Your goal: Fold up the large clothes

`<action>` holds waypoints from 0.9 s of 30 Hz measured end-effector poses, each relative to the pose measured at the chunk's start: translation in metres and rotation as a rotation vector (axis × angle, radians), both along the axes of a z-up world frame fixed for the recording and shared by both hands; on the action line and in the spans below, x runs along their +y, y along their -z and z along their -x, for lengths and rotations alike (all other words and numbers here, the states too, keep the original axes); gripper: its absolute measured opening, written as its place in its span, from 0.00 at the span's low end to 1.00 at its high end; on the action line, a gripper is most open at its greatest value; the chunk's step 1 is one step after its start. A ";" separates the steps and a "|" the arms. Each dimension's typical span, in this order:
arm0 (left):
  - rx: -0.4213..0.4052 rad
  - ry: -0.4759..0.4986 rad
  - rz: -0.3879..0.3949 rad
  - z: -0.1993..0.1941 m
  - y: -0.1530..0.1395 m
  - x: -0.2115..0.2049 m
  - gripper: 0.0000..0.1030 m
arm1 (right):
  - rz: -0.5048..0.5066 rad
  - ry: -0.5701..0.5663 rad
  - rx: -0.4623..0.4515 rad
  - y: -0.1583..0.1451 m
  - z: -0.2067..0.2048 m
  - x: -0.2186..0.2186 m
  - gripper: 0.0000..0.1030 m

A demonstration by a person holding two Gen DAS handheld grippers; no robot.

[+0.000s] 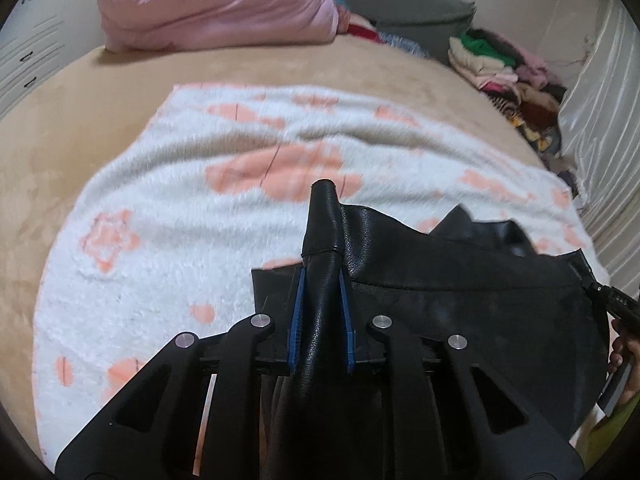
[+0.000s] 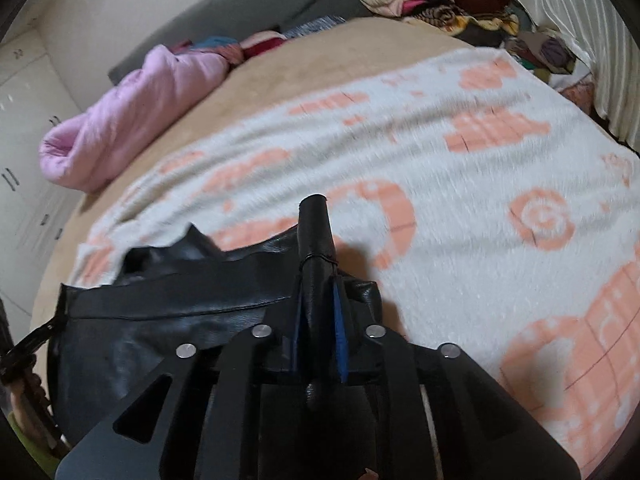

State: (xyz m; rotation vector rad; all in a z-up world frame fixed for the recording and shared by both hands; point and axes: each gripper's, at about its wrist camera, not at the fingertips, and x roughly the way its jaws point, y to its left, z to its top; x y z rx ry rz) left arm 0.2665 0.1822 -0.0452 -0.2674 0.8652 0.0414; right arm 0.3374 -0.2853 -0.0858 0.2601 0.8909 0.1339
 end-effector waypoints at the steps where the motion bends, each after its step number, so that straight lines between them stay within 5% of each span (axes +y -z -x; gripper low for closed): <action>1: 0.005 0.000 0.005 0.001 0.003 0.000 0.10 | 0.004 0.004 0.008 0.004 -0.001 0.000 0.16; 13: 0.023 -0.006 0.004 0.006 0.008 0.005 0.24 | 0.021 0.004 0.005 0.008 0.005 -0.002 0.30; 17: 0.024 -0.021 -0.028 0.009 0.004 0.006 0.37 | 0.062 -0.007 -0.012 -0.001 0.019 -0.001 0.59; 24: 0.015 -0.026 -0.027 0.020 -0.005 0.007 0.55 | 0.048 -0.028 -0.048 -0.013 0.048 -0.008 0.76; 26: 0.005 -0.029 -0.021 0.025 -0.009 0.007 0.73 | 0.033 -0.027 -0.054 -0.017 0.057 -0.010 0.80; 27: 0.000 -0.032 -0.018 0.027 -0.011 0.007 0.74 | 0.025 -0.027 -0.057 -0.019 0.060 -0.011 0.80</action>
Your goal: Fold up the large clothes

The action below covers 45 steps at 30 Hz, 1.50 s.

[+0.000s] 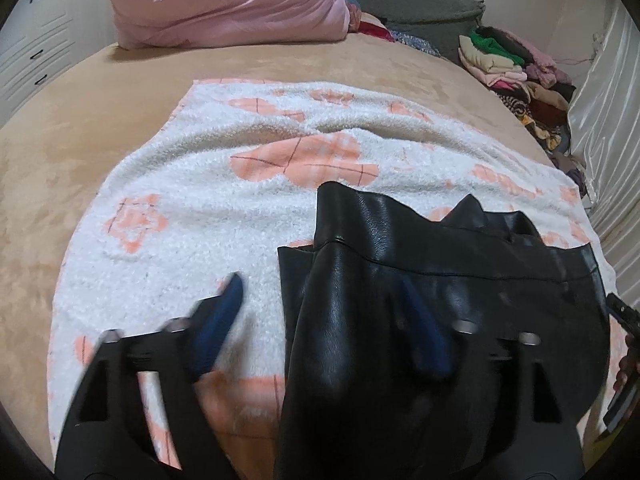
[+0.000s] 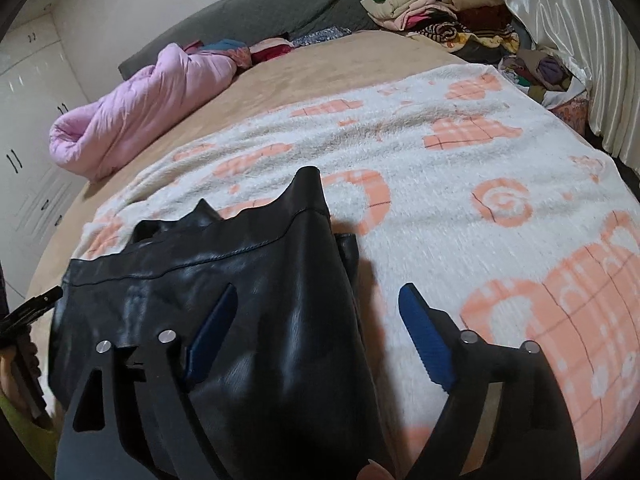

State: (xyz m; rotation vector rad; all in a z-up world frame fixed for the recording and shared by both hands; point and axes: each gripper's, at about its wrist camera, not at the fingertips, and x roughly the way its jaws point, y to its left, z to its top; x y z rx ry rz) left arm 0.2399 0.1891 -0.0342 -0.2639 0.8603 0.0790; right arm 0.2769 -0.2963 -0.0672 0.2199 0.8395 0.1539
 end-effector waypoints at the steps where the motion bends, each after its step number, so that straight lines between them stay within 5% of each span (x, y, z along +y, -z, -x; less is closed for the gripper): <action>1: -0.008 0.000 0.009 0.003 -0.003 0.000 0.74 | -0.007 -0.002 -0.002 -0.001 0.003 -0.001 0.80; 10: -0.022 0.009 0.068 0.025 -0.015 0.004 0.91 | -0.048 -0.018 -0.006 -0.007 0.027 -0.008 0.90; 15: 0.020 0.025 0.255 0.048 0.007 0.013 0.91 | -0.090 -0.035 0.013 -0.001 0.044 -0.014 0.92; 24: 0.104 0.020 0.283 0.068 0.041 0.001 0.90 | -0.146 -0.045 0.096 0.026 0.063 -0.021 0.92; 26: 0.103 0.019 0.295 0.070 0.042 -0.002 0.81 | -0.184 -0.056 0.125 0.035 0.062 -0.022 0.84; 27: 0.098 0.026 0.314 0.072 0.042 -0.004 0.73 | -0.207 -0.066 0.137 0.038 0.062 -0.021 0.66; 30: 0.099 0.029 0.315 0.075 0.041 -0.009 0.53 | -0.241 -0.084 0.135 0.042 0.066 -0.018 0.34; 32: 0.094 0.033 0.293 0.079 0.035 -0.014 0.41 | -0.246 -0.091 0.109 0.034 0.072 -0.021 0.22; 37: 0.085 0.065 0.290 0.100 0.026 -0.019 0.36 | -0.158 -0.081 0.115 0.023 0.088 -0.021 0.22; 45: 0.087 0.065 0.224 0.113 0.031 -0.027 0.41 | -0.058 -0.018 0.104 0.024 0.099 -0.017 0.45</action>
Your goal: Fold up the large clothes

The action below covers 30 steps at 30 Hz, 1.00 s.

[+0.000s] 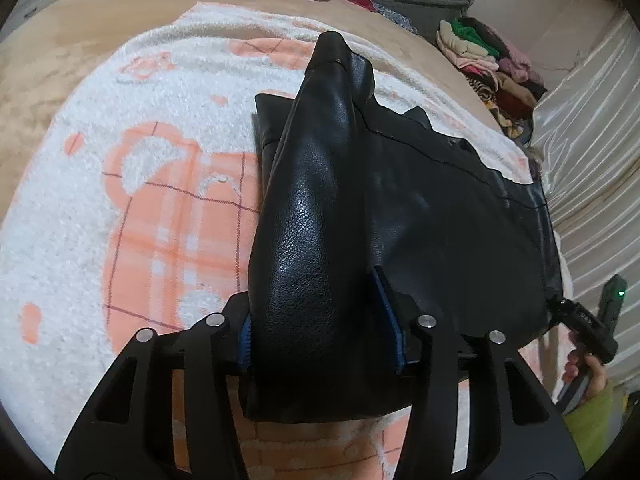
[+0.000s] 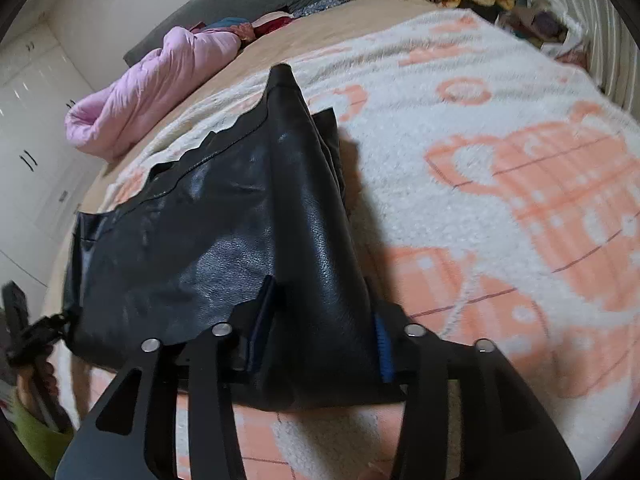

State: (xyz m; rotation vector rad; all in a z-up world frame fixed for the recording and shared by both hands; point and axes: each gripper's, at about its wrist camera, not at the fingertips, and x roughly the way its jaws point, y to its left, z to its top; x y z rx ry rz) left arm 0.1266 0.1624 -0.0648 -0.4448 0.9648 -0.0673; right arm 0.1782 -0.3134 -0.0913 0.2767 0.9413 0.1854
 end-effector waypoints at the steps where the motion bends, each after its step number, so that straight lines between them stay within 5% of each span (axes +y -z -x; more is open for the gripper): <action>1: 0.001 -0.002 -0.009 0.000 -0.001 -0.001 0.42 | 0.009 0.009 -0.007 -0.003 0.000 -0.001 0.47; 10: -0.003 -0.001 -0.069 0.013 -0.012 -0.005 0.50 | 0.048 0.021 -0.106 -0.034 0.023 0.005 0.73; 15: -0.007 0.006 -0.075 0.022 -0.017 -0.004 0.57 | 0.024 -0.032 -0.187 -0.058 0.039 0.022 0.79; 23: -0.053 -0.021 -0.101 0.041 -0.035 0.004 0.86 | 0.023 -0.133 -0.215 -0.076 0.047 0.067 0.83; 30: -0.072 -0.067 -0.105 0.053 -0.044 0.022 0.91 | 0.050 -0.223 -0.230 -0.085 0.049 0.110 0.87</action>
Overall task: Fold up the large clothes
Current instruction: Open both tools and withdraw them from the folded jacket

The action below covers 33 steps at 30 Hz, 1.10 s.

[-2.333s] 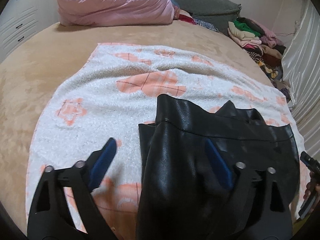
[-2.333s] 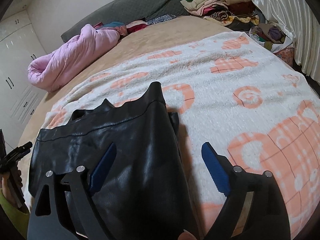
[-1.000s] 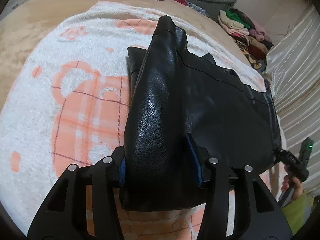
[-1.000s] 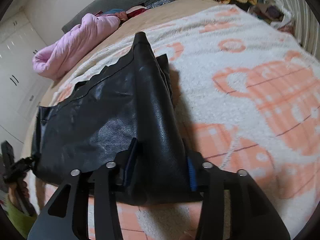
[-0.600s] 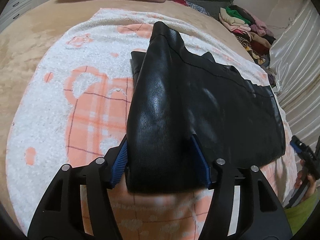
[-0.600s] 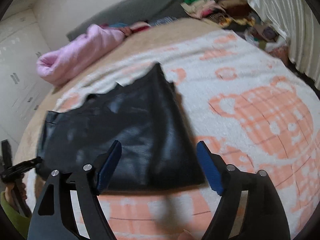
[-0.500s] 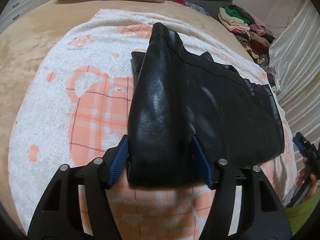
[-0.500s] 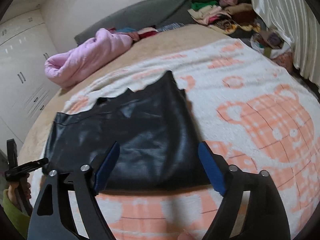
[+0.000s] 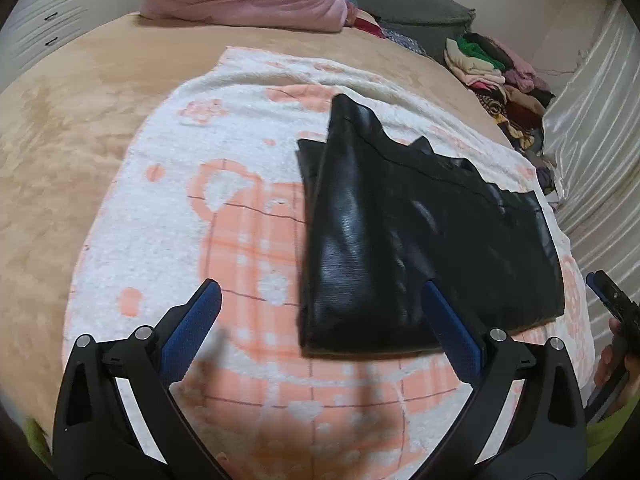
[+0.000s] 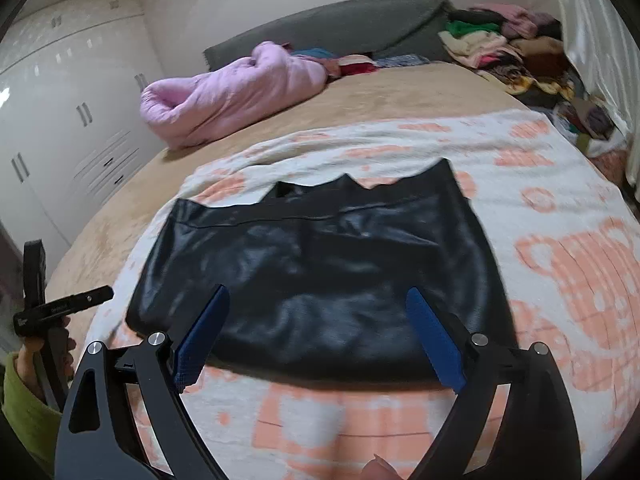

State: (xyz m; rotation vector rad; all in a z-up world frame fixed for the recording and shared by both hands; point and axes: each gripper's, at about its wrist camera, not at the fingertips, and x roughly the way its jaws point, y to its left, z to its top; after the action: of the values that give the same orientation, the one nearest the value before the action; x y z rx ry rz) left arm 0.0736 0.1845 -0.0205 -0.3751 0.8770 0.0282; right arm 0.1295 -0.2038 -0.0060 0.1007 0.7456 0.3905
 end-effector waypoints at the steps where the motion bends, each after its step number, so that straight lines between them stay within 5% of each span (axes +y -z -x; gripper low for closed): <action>1: -0.002 -0.006 0.000 0.001 -0.001 0.003 0.91 | 0.004 -0.013 -0.002 -0.002 0.000 0.007 0.87; 16: -0.030 -0.065 -0.028 0.019 -0.011 0.033 0.91 | 0.082 -0.114 0.016 0.009 -0.001 0.087 0.84; 24: -0.018 -0.069 -0.015 0.012 -0.004 0.040 0.91 | 0.155 -0.098 0.076 0.039 -0.011 0.105 0.27; 33: 0.005 0.013 0.051 -0.036 0.007 0.023 0.91 | 0.220 -0.097 0.210 0.090 -0.027 0.111 0.24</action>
State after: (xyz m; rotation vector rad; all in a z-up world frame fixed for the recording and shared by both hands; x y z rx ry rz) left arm 0.1096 0.2072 -0.0271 -0.4174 0.8866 -0.0054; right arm 0.1560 -0.0925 -0.0956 -0.1035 0.9986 0.3916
